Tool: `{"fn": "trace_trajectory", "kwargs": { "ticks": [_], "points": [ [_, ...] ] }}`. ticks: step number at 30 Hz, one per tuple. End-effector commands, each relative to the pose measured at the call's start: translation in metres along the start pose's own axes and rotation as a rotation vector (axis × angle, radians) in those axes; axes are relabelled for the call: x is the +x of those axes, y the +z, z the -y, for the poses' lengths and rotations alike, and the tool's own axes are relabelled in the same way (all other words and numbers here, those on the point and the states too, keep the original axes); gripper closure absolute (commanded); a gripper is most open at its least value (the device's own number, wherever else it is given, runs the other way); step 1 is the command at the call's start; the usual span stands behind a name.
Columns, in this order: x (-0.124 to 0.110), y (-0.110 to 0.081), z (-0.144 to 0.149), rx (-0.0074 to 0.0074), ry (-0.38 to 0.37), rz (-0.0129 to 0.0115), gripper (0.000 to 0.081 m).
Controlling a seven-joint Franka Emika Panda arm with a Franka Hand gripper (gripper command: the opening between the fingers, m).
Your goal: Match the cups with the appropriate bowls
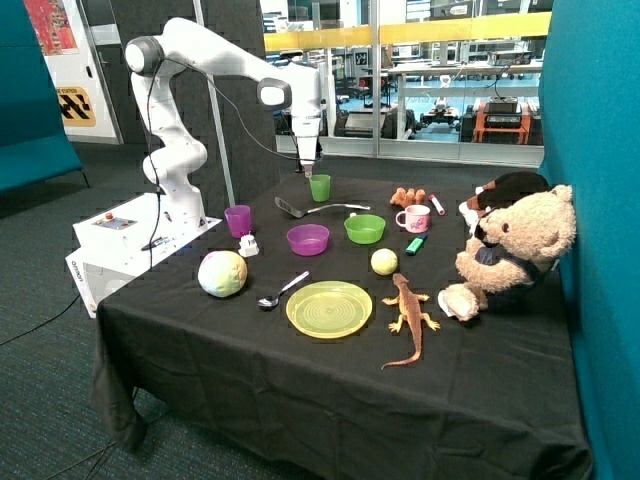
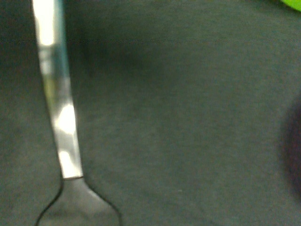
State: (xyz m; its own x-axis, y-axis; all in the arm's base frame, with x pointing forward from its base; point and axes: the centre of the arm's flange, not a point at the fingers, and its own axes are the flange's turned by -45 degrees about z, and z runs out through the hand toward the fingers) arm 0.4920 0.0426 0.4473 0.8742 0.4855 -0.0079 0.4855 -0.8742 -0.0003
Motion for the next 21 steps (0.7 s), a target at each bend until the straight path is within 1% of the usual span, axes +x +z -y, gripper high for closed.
{"fn": "trace_trajectory", "kwargs": {
  "ticks": [1, 9, 17, 21],
  "points": [
    [0.000, 0.004, 0.037, -0.0008, -0.127, -0.0079, 0.0497],
    [0.004, 0.006, 0.064, -0.0010, -0.177, -0.0078, 0.0461],
    [0.007, 0.007, 0.089, -0.0012, -0.219, -0.0078, 0.0459],
    [0.003, 0.010, 0.112, -0.0013, -0.253, -0.0078, 0.0454]
  ]
}}
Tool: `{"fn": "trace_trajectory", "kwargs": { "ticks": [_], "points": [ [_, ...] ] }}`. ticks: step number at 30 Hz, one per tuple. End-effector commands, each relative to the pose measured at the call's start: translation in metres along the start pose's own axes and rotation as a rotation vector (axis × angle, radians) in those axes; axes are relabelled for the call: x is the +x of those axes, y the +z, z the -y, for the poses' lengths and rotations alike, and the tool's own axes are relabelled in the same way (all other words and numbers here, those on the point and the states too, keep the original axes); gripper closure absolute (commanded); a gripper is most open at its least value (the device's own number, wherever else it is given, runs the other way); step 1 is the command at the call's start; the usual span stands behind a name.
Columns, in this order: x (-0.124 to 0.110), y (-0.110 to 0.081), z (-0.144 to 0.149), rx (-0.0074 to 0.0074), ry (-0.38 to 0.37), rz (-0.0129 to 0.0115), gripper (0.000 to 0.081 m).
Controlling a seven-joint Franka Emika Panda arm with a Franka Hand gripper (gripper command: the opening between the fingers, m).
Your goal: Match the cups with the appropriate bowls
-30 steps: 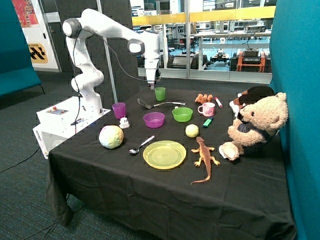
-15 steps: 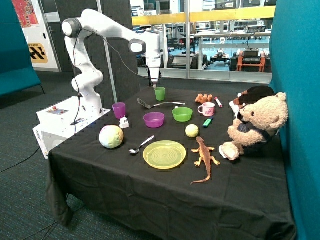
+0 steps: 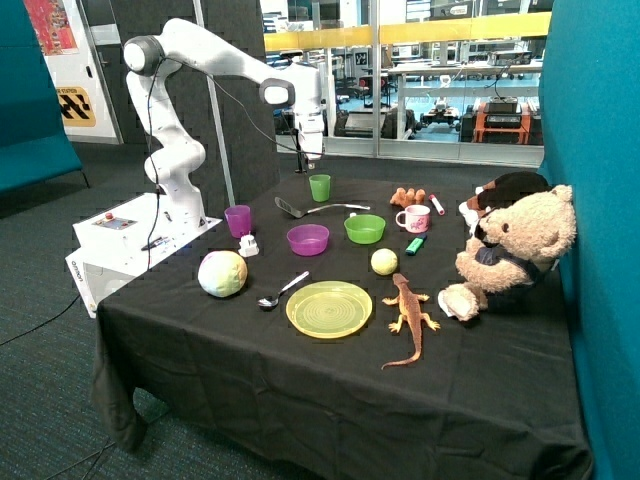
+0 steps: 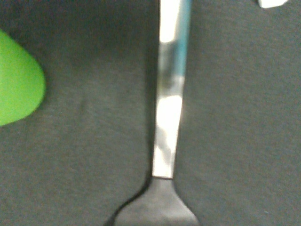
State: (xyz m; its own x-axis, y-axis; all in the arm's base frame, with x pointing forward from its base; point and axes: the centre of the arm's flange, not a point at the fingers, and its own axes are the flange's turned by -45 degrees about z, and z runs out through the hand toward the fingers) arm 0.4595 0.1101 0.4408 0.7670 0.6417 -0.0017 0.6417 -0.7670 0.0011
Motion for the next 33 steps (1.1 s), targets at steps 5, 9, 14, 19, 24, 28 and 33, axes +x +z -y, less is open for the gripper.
{"fn": "trace_trajectory", "kwargs": {
  "ticks": [5, 9, 14, 19, 24, 28, 33],
  "points": [
    [0.005, 0.007, 0.052, 0.0010, -0.083, -0.0018, 0.0433],
    [0.003, 0.011, 0.065, 0.0010, -0.091, -0.0018, 0.0379],
    [0.002, 0.016, 0.075, 0.0010, -0.087, -0.0018, 0.0401],
    [0.008, 0.021, 0.082, 0.0010, -0.082, -0.0017, 0.0306],
    [0.014, 0.024, 0.092, 0.0010, -0.095, -0.0018, 0.0303],
    [0.019, 0.026, 0.101, 0.0010, -0.103, -0.0018, 0.0324],
    [0.027, 0.030, 0.110, 0.0010, -0.114, -0.0018, 0.0345]
  ]
}}
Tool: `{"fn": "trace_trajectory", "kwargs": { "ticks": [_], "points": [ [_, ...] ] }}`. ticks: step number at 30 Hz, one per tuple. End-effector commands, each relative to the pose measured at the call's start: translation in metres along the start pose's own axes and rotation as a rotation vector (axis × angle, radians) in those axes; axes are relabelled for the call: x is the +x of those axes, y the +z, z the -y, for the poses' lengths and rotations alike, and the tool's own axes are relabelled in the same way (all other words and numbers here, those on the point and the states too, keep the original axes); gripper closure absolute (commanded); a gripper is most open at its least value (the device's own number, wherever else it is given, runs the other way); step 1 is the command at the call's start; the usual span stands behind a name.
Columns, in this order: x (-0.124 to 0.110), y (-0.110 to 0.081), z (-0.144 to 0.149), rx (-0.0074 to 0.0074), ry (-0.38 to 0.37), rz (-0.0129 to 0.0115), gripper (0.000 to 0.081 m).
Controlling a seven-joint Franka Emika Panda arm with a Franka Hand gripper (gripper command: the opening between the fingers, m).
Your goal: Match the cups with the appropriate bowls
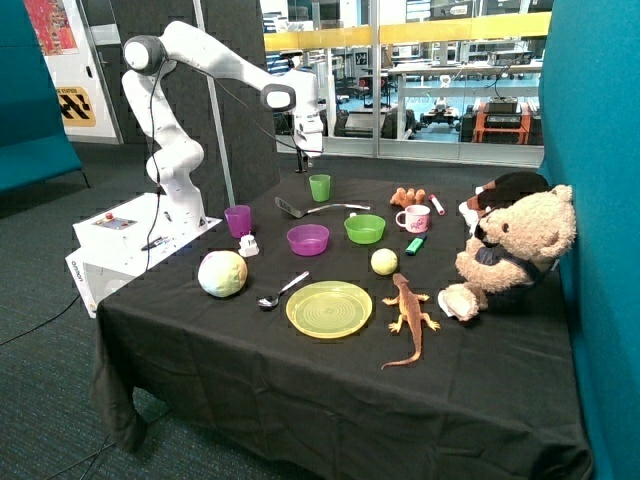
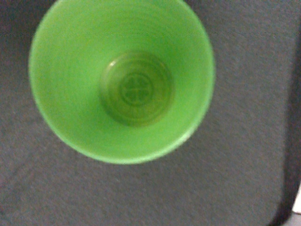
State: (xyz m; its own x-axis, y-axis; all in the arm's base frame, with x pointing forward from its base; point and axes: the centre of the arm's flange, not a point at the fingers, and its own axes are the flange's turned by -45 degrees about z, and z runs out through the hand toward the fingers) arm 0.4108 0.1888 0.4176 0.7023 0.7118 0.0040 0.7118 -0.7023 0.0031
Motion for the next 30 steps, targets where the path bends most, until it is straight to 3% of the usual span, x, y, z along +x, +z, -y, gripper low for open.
{"fn": "trace_trajectory", "kwargs": {
  "ticks": [1, 4, 7, 11, 30],
  "points": [
    [0.016, 0.008, 0.018, 0.0031, -0.020, 0.0039, 0.0348],
    [0.019, 0.011, 0.017, 0.0031, -0.013, 0.0040, 0.0357],
    [0.019, 0.013, 0.016, 0.0031, -0.013, 0.0040, 0.0427],
    [0.019, 0.018, 0.010, 0.0031, -0.004, 0.0040, 0.0360],
    [0.034, 0.023, -0.008, 0.0030, 0.013, 0.0040, 0.0374]
  ]
}}
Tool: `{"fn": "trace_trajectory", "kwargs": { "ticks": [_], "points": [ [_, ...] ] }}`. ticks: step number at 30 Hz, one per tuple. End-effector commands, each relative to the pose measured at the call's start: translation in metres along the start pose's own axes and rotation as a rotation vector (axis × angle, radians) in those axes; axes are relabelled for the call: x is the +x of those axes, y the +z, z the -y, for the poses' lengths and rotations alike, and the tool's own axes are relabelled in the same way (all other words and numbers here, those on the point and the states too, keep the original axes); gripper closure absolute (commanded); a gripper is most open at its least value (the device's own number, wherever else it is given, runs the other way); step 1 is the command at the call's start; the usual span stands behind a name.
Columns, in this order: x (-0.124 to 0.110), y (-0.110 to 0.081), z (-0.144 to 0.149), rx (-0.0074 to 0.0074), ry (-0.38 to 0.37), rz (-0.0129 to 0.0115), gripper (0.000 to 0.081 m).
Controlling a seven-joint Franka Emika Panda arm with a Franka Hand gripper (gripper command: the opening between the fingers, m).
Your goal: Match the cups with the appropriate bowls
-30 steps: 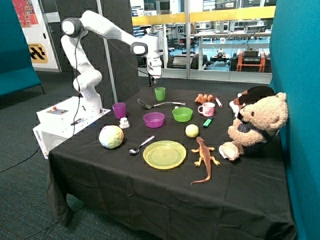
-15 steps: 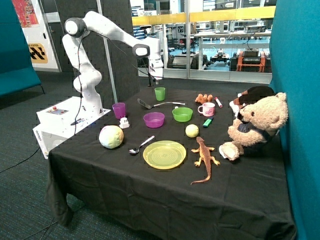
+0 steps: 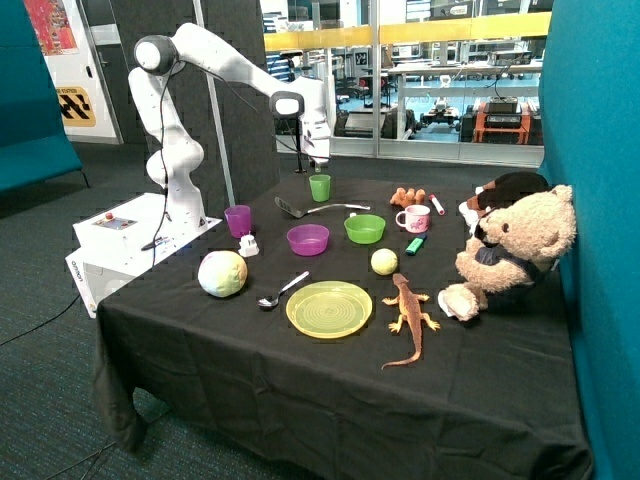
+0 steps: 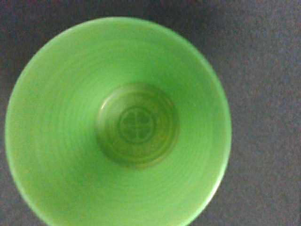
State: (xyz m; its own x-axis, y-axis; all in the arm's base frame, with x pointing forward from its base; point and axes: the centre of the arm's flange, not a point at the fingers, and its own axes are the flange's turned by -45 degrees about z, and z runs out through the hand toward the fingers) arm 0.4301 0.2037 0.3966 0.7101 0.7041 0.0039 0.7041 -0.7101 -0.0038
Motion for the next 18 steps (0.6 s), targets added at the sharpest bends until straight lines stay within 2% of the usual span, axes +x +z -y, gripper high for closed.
{"fn": "trace_trajectory", "kwargs": {
  "ticks": [1, 3, 5, 13, 18],
  "points": [
    [0.011, 0.002, -0.003, -0.0038, -0.001, 0.0039, 0.0381],
    [0.014, 0.002, 0.000, -0.0038, -0.006, 0.0039, 0.0430],
    [0.017, 0.005, 0.004, -0.0038, -0.011, 0.0039, 0.0413],
    [0.020, 0.021, 0.018, -0.0038, -0.009, 0.0039, 0.0468],
    [0.020, 0.024, 0.021, -0.0038, -0.011, 0.0039, 0.0486]
  ]
}}
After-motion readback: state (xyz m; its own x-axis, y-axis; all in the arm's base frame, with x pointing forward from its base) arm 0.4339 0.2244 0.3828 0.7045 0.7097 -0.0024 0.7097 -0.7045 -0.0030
